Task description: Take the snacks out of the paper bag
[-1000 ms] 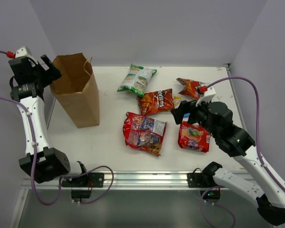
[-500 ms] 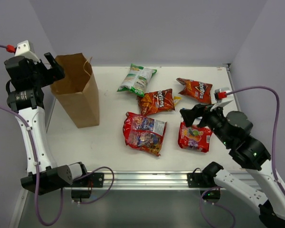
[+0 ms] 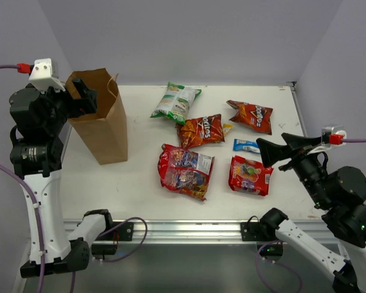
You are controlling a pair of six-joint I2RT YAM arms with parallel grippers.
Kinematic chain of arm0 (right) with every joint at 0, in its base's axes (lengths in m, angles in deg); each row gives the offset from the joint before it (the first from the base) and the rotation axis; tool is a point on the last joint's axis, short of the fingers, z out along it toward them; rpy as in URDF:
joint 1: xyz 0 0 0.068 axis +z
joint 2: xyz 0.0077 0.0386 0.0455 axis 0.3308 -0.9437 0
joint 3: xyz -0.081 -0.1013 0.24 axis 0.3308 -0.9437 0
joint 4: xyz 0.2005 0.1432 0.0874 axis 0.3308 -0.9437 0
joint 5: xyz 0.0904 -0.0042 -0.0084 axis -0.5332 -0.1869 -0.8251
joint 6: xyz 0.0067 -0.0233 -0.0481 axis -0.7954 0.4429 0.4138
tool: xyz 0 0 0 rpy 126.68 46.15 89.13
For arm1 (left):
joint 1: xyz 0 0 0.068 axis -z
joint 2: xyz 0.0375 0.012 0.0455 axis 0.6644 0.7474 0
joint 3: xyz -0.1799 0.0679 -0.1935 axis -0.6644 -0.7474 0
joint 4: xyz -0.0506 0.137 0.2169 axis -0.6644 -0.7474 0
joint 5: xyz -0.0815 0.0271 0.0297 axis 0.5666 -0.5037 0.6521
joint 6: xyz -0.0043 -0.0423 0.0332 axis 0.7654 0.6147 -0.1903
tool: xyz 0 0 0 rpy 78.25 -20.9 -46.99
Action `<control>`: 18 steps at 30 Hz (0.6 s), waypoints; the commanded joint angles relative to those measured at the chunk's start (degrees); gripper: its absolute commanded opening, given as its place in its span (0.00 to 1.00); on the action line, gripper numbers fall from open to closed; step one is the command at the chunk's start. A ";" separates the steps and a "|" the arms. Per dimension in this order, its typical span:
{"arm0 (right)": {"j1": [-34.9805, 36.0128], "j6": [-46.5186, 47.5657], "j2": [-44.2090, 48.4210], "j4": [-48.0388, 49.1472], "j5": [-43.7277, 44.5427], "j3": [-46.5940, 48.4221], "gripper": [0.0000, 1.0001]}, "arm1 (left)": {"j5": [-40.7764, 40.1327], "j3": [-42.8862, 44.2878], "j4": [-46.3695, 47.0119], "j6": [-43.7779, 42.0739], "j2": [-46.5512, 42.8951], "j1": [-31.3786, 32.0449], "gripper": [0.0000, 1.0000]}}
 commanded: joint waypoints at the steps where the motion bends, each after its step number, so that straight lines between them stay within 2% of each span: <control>1: -0.01 0.86 1.51 -1.75 2.77 1.46 0.99 | 0.52 -1.42 0.43 -1.03 -0.73 1.31 1.00; 5: -0.01 1.83 3.79 -1.84 4.97 1.38 0.99 | 0.97 -3.97 0.61 -0.41 -4.16 4.03 1.00; 9: -0.01 2.80 4.76 -2.63 7.78 1.55 0.99 | -3.85 -5.73 -1.15 -1.03 -7.58 9.20 1.00; 18: -0.01 5.35 8.63 -3.33 13.31 1.03 0.99 | -6.24 -8.81 -3.44 0.20 -17.69 13.34 1.00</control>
